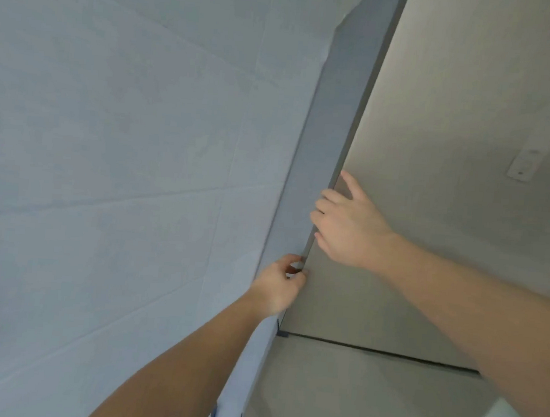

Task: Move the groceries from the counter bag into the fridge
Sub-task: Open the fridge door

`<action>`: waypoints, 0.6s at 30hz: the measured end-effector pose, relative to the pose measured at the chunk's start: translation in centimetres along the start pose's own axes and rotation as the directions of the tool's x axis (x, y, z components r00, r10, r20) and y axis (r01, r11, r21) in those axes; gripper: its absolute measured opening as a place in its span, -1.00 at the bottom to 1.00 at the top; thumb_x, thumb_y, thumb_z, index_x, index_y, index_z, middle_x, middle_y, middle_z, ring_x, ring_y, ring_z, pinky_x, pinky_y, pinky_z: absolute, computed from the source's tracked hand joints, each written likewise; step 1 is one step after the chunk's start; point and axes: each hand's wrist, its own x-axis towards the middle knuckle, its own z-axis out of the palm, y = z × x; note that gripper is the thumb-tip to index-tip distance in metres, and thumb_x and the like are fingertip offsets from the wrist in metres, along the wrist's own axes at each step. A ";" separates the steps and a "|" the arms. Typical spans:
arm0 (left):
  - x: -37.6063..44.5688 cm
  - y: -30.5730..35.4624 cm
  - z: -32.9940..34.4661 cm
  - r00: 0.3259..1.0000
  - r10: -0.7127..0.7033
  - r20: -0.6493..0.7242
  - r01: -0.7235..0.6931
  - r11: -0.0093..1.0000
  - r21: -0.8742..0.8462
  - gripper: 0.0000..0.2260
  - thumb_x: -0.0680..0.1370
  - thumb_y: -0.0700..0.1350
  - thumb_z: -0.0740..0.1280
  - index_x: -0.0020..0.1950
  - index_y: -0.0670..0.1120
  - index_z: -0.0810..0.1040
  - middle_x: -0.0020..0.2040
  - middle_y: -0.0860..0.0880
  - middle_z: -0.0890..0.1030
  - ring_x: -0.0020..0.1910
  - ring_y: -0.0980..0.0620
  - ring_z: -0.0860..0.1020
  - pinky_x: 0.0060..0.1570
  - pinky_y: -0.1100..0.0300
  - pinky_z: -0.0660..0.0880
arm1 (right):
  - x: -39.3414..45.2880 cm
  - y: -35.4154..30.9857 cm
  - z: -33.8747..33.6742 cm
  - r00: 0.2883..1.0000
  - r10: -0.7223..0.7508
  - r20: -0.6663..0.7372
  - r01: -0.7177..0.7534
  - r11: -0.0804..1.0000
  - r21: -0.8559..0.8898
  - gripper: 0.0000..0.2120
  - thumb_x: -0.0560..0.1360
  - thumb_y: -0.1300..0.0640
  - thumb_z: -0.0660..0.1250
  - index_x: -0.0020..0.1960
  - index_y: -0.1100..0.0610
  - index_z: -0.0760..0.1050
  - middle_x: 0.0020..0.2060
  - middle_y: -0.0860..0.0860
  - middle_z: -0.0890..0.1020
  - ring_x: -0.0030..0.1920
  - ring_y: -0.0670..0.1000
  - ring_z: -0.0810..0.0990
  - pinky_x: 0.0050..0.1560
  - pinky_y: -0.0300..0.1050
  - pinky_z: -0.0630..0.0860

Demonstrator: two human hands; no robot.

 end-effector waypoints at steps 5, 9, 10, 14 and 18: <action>0.8 -0.7 0.9 1.000 0.009 0.016 -0.009 0.999 -0.051 -0.71 0.63 -0.05 0.20 0.35 0.00 0.43 0.13 0.03 0.57 0.05 0.07 0.53 0.00 0.29 0.40 | 1.1 -0.8 -0.9 0.981 0.048 0.189 -0.018 0.987 -0.157 -0.62 0.61 -0.01 0.06 0.26 0.13 0.50 0.15 0.06 0.56 0.35 0.18 0.32 0.44 0.37 -0.26; 1.0 -1.3 1.2 1.000 -0.006 0.023 0.008 0.998 -0.069 -0.66 0.63 0.00 0.20 0.40 0.01 0.40 0.16 0.02 0.56 0.13 0.02 0.54 0.08 0.19 0.48 | 1.7 -1.4 -0.9 0.974 0.091 0.209 -0.052 0.982 -0.183 -0.62 0.61 0.02 0.04 0.27 0.12 0.50 0.18 0.08 0.54 0.32 0.20 0.34 0.46 0.34 -0.25; 0.9 -1.5 1.2 1.000 0.002 0.023 -0.001 0.997 -0.073 -0.66 0.63 0.00 0.20 0.40 0.01 0.40 0.16 0.03 0.57 0.13 0.03 0.54 0.06 0.21 0.48 | 1.7 -1.5 -1.0 0.973 0.102 0.207 -0.064 0.981 -0.182 -0.62 0.61 0.02 0.03 0.26 0.12 0.50 0.18 0.08 0.54 0.32 0.19 0.34 0.47 0.32 -0.24; -0.1 -1.8 0.6 0.997 0.056 0.060 -0.048 0.991 -0.129 -0.89 0.59 -0.06 0.30 0.09 0.12 0.53 -0.14 0.12 0.59 -0.12 0.11 0.55 -0.16 0.38 0.43 | 0.5 -1.8 -1.4 0.989 0.100 0.109 -0.086 0.988 -0.124 -0.69 0.55 0.03 0.15 0.11 0.14 0.59 0.03 0.08 0.61 0.21 0.18 0.44 0.48 0.27 -0.04; -1.2 -1.4 -1.0 0.986 0.078 0.146 -0.052 0.983 -0.175 -0.92 0.55 -0.09 0.35 -0.04 0.10 0.57 -0.15 -0.05 0.60 -0.23 0.05 0.57 -0.25 0.35 0.42 | -2.1 -1.6 -2.1 0.994 0.079 -0.080 -0.086 0.993 -0.086 -0.79 0.41 0.02 0.29 -0.22 0.15 0.61 -0.29 0.06 0.59 -0.07 0.17 0.52 0.36 0.17 0.24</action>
